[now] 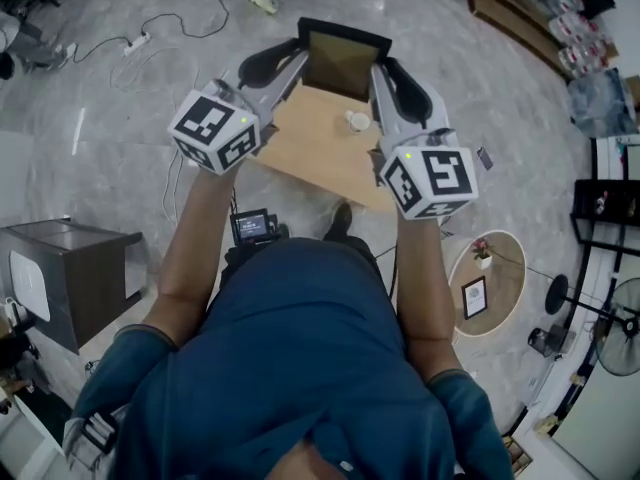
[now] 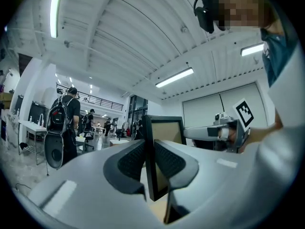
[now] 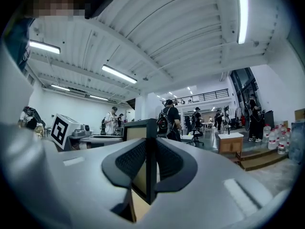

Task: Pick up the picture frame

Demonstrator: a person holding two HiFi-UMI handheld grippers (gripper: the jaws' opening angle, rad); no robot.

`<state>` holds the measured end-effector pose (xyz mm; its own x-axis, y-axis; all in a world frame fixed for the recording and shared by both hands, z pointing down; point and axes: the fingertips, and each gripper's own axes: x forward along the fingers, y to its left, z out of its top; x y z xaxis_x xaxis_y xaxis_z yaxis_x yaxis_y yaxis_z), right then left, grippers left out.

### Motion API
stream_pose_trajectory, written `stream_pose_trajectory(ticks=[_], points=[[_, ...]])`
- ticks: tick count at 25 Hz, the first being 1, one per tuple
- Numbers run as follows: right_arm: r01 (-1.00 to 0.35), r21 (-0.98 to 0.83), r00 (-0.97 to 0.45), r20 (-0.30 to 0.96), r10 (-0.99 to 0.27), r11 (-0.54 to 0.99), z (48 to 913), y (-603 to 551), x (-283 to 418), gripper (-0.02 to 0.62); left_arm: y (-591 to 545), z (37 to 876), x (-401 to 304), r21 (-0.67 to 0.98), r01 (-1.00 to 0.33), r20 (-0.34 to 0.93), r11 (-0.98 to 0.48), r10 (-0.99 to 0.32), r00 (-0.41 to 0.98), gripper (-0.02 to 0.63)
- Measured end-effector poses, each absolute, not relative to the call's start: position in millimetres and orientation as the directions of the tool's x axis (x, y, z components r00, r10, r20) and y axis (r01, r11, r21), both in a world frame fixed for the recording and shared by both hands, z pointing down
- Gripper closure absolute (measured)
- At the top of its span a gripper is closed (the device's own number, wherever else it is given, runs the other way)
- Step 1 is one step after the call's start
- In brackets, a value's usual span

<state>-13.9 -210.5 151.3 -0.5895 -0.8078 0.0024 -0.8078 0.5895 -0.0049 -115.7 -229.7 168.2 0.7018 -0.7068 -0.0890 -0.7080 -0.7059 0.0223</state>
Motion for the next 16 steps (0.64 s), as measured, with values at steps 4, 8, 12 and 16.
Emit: stream_pose_trajectory(ticks=[4, 8, 12, 16], points=[[-0.798, 0.005, -0.602, -0.005, -0.798, 0.602, 146.2, -207.1, -15.4, 0.529, -225.4, 162.4, -117.5, 0.014, -0.717, -0.1, -0.697, -0.715, 0.692, 0.552], [-0.794, 0.008, -0.607, 0.006, -0.794, 0.607, 142.6, -205.4, -15.9, 0.529, -222.1, 158.7, -118.1, 0.019, -0.721, -0.095, -0.693, -0.719, 0.689, 0.552], [-0.792, 0.009, -0.61, 0.014, -0.792, 0.611, 138.6, -202.6, -16.1, 0.529, -218.8, 154.8, -118.3, 0.02, -0.721, -0.09, -0.693, -0.719, 0.689, 0.552], [-0.792, 0.013, -0.61, 0.018, -0.792, 0.61, 135.8, -199.5, -17.2, 0.529, -216.0, 152.6, -119.0, 0.023, -0.718, -0.088, -0.695, -0.717, 0.691, 0.552]])
